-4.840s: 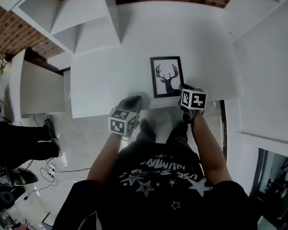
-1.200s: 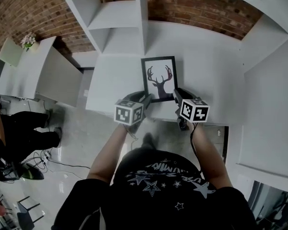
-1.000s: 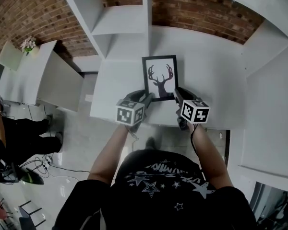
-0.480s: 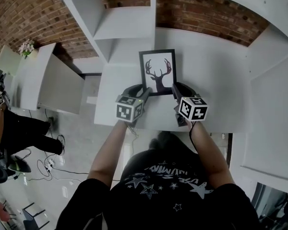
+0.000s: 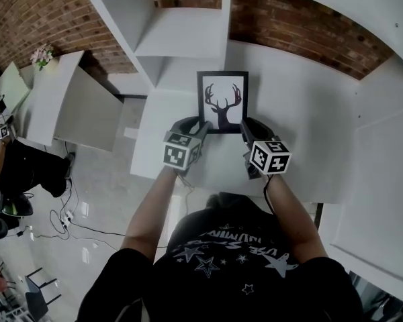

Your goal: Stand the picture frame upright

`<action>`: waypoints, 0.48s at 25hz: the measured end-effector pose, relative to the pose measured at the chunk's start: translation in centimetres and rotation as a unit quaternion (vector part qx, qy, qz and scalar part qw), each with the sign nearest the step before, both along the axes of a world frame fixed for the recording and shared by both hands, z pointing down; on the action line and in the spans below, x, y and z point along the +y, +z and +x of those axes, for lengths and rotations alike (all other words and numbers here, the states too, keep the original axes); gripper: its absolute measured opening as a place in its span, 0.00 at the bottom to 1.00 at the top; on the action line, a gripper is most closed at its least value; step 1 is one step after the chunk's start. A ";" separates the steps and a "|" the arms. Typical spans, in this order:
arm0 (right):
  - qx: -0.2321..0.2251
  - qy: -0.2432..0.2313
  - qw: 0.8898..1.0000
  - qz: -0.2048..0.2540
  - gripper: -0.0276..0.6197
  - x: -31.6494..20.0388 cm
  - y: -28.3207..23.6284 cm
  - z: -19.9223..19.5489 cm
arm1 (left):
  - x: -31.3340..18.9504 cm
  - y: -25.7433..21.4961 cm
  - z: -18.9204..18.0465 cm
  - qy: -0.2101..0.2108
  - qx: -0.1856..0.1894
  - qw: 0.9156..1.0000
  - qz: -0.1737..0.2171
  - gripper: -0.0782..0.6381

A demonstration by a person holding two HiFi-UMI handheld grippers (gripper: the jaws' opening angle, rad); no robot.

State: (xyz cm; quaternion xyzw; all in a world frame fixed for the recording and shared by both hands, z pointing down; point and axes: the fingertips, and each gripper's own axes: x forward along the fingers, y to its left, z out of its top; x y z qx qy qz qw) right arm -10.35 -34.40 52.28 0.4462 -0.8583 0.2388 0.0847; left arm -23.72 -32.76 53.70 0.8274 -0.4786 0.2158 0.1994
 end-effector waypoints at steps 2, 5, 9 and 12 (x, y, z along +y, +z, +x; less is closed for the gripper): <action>0.005 -0.009 1.000 -0.002 0.16 -0.3 0.6 -0.1 | -0.3 0.6 -0.2 -0.008 -0.004 1.000 -0.004 0.29; 0.019 -0.024 1.000 -0.007 0.16 -0.7 1.7 -0.4 | -0.8 1.3 -0.6 -0.017 -0.019 1.000 -0.010 0.28; 0.033 -0.038 0.999 -0.012 0.15 -1.6 2.4 -1.3 | -2.0 1.8 -1.6 -0.032 -0.028 0.999 -0.017 0.26; 0.041 -0.045 0.998 -0.014 0.14 -2.5 2.9 -1.6 | -3.0 2.4 -2.2 -0.041 -0.038 0.998 -0.020 0.25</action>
